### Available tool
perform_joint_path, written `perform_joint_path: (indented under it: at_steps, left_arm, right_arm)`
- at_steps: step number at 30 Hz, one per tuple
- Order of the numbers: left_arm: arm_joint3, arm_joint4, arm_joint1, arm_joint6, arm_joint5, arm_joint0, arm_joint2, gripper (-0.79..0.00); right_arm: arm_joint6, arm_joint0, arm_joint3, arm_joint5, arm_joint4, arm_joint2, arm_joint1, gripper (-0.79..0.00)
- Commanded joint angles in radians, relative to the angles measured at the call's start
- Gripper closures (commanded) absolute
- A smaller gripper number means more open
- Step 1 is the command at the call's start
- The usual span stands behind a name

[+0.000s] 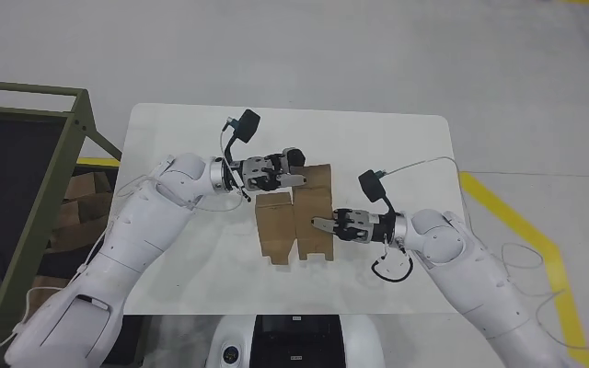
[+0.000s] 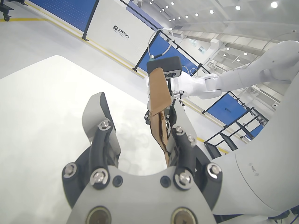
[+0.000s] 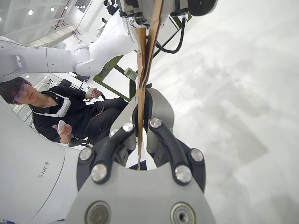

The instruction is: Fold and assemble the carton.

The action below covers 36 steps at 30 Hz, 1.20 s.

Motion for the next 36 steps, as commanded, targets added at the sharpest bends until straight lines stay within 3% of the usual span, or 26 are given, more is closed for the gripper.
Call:
perform_joint_path:
  at_steps: [1, 7, 12, 14, 16, 17, 18, 19, 23, 29, 36]
  left_arm:
    - [0.003, -0.004, 0.0, -0.003, -0.003, -0.002, 0.003, -0.471]
    - [-0.001, -0.015, -0.001, -0.021, -0.003, -0.007, 0.015, -0.336]
    - [0.001, -0.021, -0.002, -0.03, -0.003, -0.013, 0.022, -0.065]
    - [0.0, -0.023, -0.002, -0.031, -0.003, -0.013, 0.024, 0.0]
    - [-0.001, -0.024, -0.002, -0.032, -0.003, -0.014, 0.025, 0.0]
    - [-0.002, -0.028, -0.002, -0.029, -0.003, -0.013, 0.025, 0.0]
    - [-0.004, -0.031, -0.002, -0.029, -0.003, -0.012, 0.025, 0.0]
    - [-0.007, -0.035, -0.002, -0.029, -0.003, -0.011, 0.025, 0.0]
    - [-0.011, -0.048, 0.0, -0.02, -0.003, -0.004, 0.016, 0.0]
    - [-0.03, -0.134, 0.003, -0.019, -0.003, 0.014, 0.0, 0.0]
    - [-0.029, -0.329, 0.004, -0.075, -0.003, 0.034, -0.029, 0.0]
  right_arm:
    - [-0.001, 0.0, 0.0, 0.001, 0.001, -0.001, 0.0, 0.0]
    - [-0.003, 0.002, -0.003, 0.009, 0.002, -0.003, -0.001, 0.0]
    - [-0.004, 0.003, -0.005, 0.017, -0.002, -0.005, -0.001, 0.0]
    - [-0.006, 0.003, -0.005, 0.019, -0.003, -0.005, -0.001, 0.0]
    - [-0.008, 0.003, -0.006, 0.021, -0.005, -0.006, -0.001, -0.025]
    - [-0.011, 0.003, -0.006, 0.023, -0.005, -0.005, -0.001, -0.246]
    - [-0.012, 0.002, -0.006, 0.024, -0.006, -0.005, -0.001, -0.369]
    - [-0.014, 0.002, -0.007, 0.024, -0.008, -0.004, -0.001, -0.785]
    - [-0.039, -0.011, -0.009, -0.021, -0.018, 0.014, 0.002, -0.785]
    - [-0.122, -0.07, 0.007, -0.178, -0.023, 0.075, 0.014, -0.785]
    - [-0.178, -0.123, -0.002, -0.182, -0.009, 0.129, 0.028, -0.785]
